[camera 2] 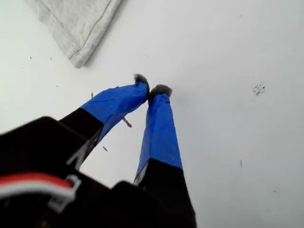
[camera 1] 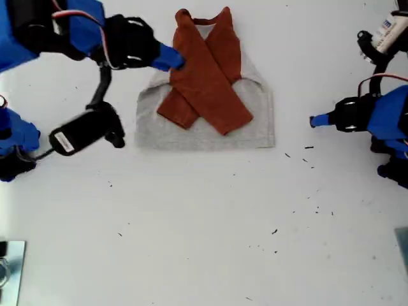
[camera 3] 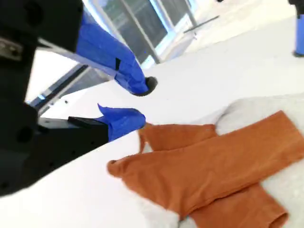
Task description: Fold t shirt
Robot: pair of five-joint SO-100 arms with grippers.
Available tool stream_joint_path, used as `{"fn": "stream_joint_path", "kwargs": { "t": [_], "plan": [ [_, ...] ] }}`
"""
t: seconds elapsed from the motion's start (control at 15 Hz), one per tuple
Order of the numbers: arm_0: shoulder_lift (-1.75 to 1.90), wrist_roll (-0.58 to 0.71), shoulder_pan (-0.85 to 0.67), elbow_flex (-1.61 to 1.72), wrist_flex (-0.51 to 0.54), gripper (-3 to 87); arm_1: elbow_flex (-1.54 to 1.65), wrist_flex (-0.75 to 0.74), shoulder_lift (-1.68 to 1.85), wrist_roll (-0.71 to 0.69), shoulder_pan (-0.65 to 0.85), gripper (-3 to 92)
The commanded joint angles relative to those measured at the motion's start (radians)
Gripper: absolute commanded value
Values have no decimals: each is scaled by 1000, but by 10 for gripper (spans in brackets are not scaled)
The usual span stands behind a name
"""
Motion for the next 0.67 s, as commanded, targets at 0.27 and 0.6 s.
{"fn": "stream_joint_path", "kwargs": {
  "t": [0.27,0.6],
  "plan": [
    [1000,-262,-132,1262,-140,-3,49,25,14,12,5,35],
    [1414,-460,-3,1528,-41,-4,28,34,9,26,-14,33]
  ]
}}
